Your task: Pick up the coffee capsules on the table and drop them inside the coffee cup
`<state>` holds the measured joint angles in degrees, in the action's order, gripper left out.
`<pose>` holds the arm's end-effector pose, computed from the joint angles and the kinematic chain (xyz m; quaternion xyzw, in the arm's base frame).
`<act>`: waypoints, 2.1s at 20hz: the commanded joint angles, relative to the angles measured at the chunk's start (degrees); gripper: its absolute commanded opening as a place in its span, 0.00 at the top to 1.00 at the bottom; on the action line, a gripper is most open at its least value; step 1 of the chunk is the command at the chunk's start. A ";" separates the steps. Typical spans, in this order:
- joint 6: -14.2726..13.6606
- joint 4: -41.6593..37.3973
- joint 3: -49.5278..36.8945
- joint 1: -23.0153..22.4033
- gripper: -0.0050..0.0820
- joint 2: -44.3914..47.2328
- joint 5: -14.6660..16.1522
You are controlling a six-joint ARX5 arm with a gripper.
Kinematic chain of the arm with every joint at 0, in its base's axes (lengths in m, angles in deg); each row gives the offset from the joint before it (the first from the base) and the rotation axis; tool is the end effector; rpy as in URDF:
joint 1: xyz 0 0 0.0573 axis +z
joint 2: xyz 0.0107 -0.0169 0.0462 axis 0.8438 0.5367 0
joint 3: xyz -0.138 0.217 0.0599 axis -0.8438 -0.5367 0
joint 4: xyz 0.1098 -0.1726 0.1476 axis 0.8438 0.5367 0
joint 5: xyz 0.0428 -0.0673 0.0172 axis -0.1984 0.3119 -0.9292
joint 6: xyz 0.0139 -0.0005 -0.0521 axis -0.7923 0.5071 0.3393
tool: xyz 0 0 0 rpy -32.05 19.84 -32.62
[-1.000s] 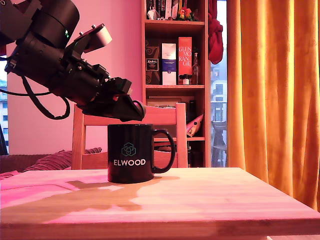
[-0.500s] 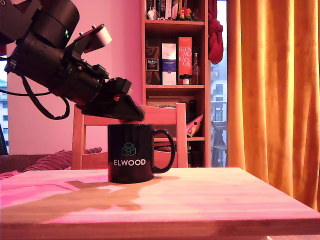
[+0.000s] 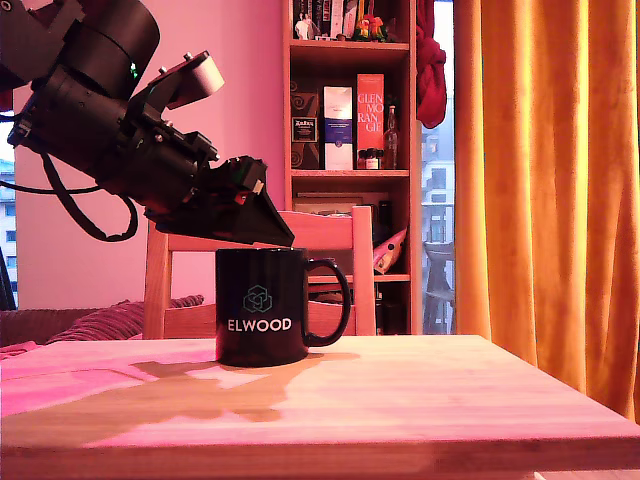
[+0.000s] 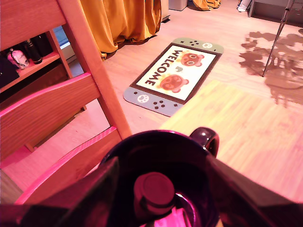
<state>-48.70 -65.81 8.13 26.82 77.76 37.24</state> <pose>0.2716 -0.1695 0.1858 0.0928 0.1931 -0.3839 0.8982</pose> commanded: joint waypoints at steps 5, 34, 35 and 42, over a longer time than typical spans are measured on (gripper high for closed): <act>0.22 1.57 0.81 -0.15 0.91 -8.33 0.70; 9.46 20.35 -20.96 17.27 0.97 -44.59 -1.70; 9.49 20.76 -22.43 18.34 0.97 -47.30 -1.68; 17.14 27.96 -26.91 20.06 0.97 -66.69 -3.58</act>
<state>-33.29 -37.74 -17.18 46.86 12.52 34.14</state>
